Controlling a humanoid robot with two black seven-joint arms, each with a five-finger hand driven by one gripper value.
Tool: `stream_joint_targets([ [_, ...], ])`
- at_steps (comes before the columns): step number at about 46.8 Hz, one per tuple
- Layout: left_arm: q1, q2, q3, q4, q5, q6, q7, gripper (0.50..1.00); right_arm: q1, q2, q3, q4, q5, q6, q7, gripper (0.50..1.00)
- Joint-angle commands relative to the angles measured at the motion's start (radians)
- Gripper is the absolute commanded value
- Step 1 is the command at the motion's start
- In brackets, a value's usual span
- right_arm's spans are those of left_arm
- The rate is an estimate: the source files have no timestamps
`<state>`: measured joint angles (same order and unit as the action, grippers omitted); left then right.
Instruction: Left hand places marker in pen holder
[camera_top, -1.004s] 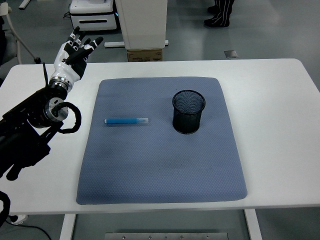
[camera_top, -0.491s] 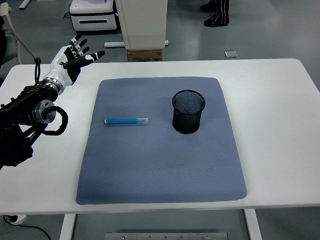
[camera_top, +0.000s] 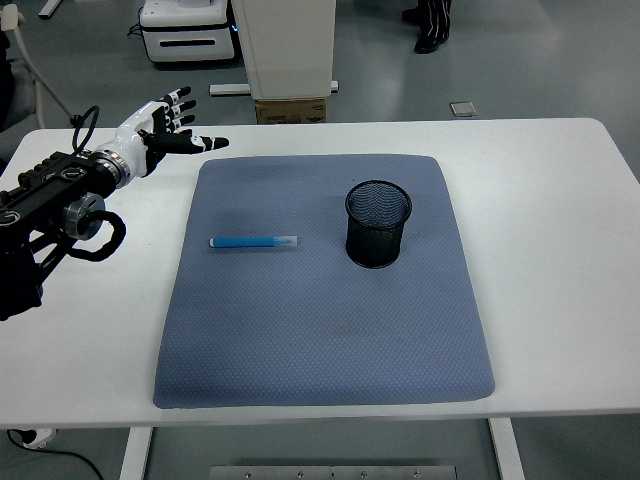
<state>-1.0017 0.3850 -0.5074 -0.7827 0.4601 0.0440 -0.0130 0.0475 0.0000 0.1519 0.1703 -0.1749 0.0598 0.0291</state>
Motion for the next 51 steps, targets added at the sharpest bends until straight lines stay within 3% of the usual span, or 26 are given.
stream_joint_targets([
  [1, -0.003, 0.014, 0.027, -0.036, 0.052, 0.008, 0.004, 1.000, 0.000, 0.000, 0.000, 0.000, 0.000, 0.000, 0.000, 1.000],
  [12, -0.003, 0.029, 0.047, -0.076, 0.213, 0.011, 0.044, 1.000, 0.000, 0.000, 0.000, 0.000, 0.000, 0.000, 0.000, 1.000],
  [23, -0.083, 0.077, 0.253, -0.078, 0.232, 0.016, 0.035, 1.000, 0.000, 0.000, 0.000, 0.000, 0.000, 0.000, 0.000, 1.000],
  [42, -0.155, 0.110, 0.432, -0.073, 0.371, 0.024, 0.030, 1.000, 0.000, 0.000, 0.000, 0.000, 0.000, 0.000, 0.000, 1.000],
  [51, -0.186, 0.107, 0.494, -0.076, 0.371, 0.024, -0.051, 1.000, 0.000, 0.000, 0.000, 0.000, 0.000, 0.000, 0.000, 1.000],
])
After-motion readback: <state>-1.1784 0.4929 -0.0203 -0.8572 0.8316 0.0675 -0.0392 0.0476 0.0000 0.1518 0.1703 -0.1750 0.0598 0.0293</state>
